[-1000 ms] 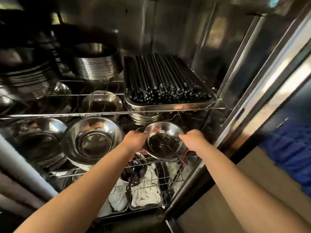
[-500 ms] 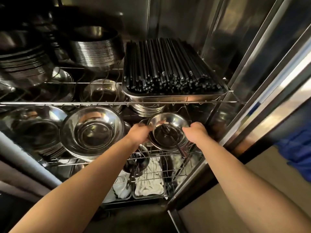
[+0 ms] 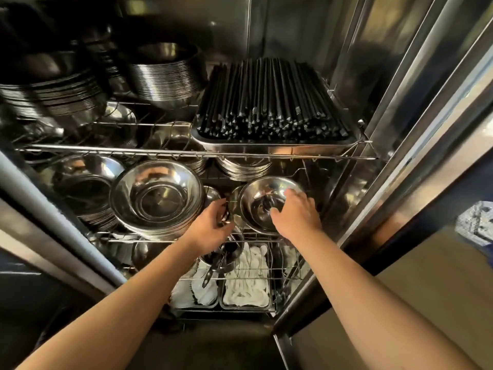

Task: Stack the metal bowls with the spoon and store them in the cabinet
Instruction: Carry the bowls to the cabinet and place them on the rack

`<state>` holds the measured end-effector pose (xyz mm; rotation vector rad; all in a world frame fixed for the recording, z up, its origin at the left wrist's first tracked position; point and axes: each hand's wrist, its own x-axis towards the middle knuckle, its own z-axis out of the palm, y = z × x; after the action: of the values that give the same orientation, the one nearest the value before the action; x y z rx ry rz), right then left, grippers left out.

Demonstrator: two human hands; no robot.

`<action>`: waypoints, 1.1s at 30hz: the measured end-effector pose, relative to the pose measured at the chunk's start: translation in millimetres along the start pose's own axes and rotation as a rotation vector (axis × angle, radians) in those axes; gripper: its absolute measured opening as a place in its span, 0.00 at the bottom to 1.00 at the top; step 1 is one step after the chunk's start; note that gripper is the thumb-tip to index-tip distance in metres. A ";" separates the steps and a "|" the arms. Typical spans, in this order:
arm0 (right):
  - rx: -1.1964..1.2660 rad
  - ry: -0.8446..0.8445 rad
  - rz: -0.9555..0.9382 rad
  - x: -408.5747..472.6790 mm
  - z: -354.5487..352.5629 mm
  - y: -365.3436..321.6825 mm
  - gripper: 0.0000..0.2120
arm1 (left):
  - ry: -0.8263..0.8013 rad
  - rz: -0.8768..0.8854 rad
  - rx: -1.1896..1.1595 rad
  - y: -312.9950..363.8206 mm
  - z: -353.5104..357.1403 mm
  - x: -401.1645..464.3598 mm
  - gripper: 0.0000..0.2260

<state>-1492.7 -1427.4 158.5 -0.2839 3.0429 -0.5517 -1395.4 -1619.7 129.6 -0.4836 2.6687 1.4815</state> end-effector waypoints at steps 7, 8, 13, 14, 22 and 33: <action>-0.159 -0.067 -0.017 -7.7 20.2 -0.7 0.13 | 0.081 0.067 0.609 -41.7 15.0 -39.4 0.35; -0.183 -0.060 -0.006 -6.7 21.8 0.0 0.11 | 0.098 0.060 0.699 -45.5 15.3 -42.4 0.34; -0.206 -0.049 0.005 -1.2 28.1 5.1 0.03 | 0.157 -0.017 1.029 -58.8 14.9 -58.1 0.30; -0.195 -0.043 0.002 -1.2 28.7 6.7 0.03 | 0.155 -0.017 1.045 -59.7 14.9 -60.5 0.31; 0.026 -0.005 -0.192 -35.8 9.2 3.6 0.12 | 0.132 0.027 1.092 -67.8 12.7 -63.2 0.34; 0.158 -0.303 -0.204 -124.9 41.8 15.3 0.07 | 0.150 0.050 1.021 -72.3 14.0 -64.6 0.36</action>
<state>-1369.8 -1404.6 114.3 -0.6132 2.6779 -0.6858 -1314.2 -1627.7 75.4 -0.4240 3.0615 -0.0480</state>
